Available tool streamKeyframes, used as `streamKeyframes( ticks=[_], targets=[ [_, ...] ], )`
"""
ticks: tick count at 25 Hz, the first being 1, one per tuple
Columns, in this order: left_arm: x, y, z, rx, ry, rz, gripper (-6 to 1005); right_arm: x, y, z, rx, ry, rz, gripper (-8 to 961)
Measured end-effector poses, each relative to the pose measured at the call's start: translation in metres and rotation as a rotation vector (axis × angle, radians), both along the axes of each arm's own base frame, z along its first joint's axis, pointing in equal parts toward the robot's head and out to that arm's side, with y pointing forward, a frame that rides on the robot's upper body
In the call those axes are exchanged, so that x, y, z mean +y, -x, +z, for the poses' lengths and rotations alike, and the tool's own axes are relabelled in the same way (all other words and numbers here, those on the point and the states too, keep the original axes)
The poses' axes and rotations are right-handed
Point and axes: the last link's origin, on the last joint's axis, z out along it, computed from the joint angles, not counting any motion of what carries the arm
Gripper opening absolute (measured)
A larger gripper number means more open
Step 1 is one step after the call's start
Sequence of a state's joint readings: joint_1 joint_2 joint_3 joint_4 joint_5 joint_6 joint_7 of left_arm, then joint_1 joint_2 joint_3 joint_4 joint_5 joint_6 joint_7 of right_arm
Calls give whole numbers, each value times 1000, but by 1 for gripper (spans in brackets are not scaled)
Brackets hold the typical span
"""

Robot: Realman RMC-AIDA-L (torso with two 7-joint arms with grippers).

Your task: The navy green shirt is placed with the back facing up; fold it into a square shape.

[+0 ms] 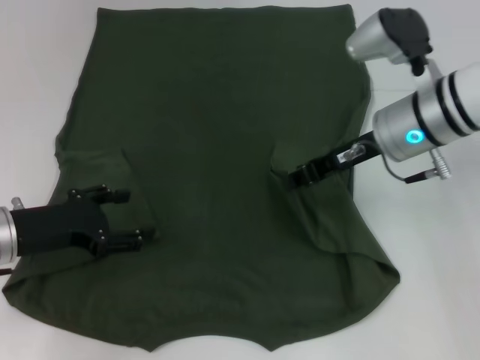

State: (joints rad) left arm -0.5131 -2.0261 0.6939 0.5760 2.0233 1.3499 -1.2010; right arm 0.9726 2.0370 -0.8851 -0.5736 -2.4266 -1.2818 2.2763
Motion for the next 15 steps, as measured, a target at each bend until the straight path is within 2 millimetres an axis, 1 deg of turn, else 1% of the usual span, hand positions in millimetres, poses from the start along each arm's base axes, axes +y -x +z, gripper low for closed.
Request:
streamKeyframes(
  ticks=[3,7,9,11,15],
  targets=[
    [0,0,1,1,-2,-1,858,1,4,-8,-10,0,3,73],
    [1,0,2,4,-6,-4,859,1,8,-10,-3,2,11,83],
    [2,0,3,4,-8,-3,859,2,7,-6,1,-5,12,88],
    [2,0,3,-1,-7,5,859,4,2,1,2,-27,1,93],
    [4,-3,10,-43,8,54,860,10,-14,25,34,-92,-45,268]
  ],
)
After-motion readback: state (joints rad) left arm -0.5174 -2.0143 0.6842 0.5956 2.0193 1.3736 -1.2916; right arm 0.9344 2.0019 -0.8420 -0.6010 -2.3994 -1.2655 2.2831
